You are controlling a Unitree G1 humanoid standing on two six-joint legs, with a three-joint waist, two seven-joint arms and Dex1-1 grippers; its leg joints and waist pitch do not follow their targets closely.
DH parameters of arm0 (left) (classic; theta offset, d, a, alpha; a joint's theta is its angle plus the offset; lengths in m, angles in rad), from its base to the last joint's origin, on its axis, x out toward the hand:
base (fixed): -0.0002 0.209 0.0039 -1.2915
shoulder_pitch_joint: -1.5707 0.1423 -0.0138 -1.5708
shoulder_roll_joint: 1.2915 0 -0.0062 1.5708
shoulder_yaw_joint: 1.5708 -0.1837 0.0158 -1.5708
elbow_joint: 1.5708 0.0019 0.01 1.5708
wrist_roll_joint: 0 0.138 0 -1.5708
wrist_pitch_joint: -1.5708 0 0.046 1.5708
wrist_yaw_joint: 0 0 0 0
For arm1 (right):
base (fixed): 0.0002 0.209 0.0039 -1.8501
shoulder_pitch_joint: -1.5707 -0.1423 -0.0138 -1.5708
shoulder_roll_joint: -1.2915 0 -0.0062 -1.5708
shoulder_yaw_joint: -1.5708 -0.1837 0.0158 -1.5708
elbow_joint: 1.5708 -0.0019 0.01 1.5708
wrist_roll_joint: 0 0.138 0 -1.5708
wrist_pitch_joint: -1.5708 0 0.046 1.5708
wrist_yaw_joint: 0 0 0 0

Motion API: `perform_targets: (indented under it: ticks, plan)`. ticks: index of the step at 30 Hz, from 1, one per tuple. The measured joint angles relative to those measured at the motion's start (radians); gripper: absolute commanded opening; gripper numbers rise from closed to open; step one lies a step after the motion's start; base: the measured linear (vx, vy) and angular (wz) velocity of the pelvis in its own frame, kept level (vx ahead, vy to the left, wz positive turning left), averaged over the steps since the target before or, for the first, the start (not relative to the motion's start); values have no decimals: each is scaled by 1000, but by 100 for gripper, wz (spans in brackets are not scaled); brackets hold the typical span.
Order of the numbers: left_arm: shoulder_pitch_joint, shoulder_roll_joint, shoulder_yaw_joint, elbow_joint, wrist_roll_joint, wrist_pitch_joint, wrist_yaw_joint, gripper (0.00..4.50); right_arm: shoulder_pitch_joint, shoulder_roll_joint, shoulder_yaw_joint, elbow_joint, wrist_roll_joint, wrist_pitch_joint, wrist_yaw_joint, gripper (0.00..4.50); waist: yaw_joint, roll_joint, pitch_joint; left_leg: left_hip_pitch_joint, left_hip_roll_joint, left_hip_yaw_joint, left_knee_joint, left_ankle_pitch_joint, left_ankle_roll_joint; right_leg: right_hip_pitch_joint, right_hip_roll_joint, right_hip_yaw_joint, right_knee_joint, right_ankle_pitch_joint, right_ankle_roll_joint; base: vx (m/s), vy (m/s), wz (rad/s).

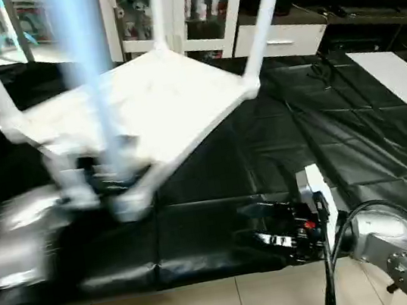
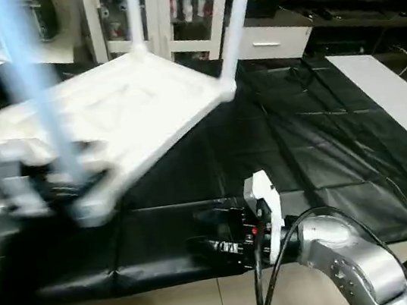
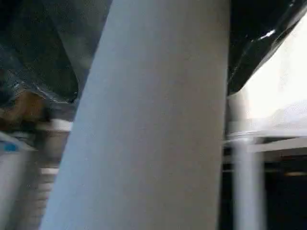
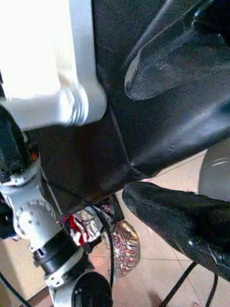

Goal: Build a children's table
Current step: Rotate table base

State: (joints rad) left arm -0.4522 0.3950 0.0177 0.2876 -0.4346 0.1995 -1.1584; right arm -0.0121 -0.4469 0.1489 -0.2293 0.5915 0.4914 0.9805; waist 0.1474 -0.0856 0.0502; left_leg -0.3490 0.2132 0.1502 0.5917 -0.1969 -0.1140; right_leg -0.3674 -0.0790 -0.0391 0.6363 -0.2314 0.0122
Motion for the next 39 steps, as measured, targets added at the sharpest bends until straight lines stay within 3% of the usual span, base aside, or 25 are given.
perform_targets:
  ticks: [2,5,11,16,24,28,34,35,39]
  plan:
    - [-60,-69,-63,37,27,-19,-20,439,13,-5,-7,-4,0,0,0,311,-3,7,2,-1,0,0,0,1,1,0,0,0,-1,1,0,0,0,0]
    - [-151,-189,-122,141,78,-93,-22,439,18,-11,-15,-4,-2,-2,-2,311,-7,29,-2,-2,-1,1,0,1,3,0,0,1,-4,2,2,0,0,0]
    - [-310,-362,-191,386,208,-295,133,439,29,-18,-24,-24,-6,-5,-16,311,-15,48,-3,-4,-3,1,-1,0,8,-1,1,1,-7,2,2,0,0,0]
    - [-354,-380,-220,509,283,-361,222,439,58,-20,-29,-42,-11,-22,-33,311,-40,67,-8,-3,-3,1,-1,0,8,0,0,1,-8,2,2,0,0,0]
    - [-369,-303,-197,600,321,-410,248,439,85,-23,-46,-53,-15,-31,-55,311,-43,70,-8,-3,-2,1,0,0,8,0,0,1,-7,2,2,0,0,0]
    - [-293,-253,-173,532,307,-409,230,439,74,1,-46,-48,-52,-67,-94,311,-51,69,-8,-3,-1,2,-1,0,9,0,0,1,-7,2,2,0,0,0]
    - [-121,-176,-149,359,276,-292,234,439,52,4,-45,-34,-67,-77,-109,311,-60,63,-7,-2,1,3,-1,0,8,0,0,1,-6,2,2,0,0,0]
    - [-57,-148,-131,272,271,-258,250,439,51,3,-43,-33,-68,-79,-107,311,-64,62,-7,-2,1,3,-1,0,8,-1,0,2,-6,2,2,0,0,0]
    - [65,-122,-63,144,251,-186,327,439,49,4,-42,-19,-85,-88,-108,311,-54,55,-5,-6,3,5,-1,0,8,-4,0,0,-7,1,3,0,0,0]
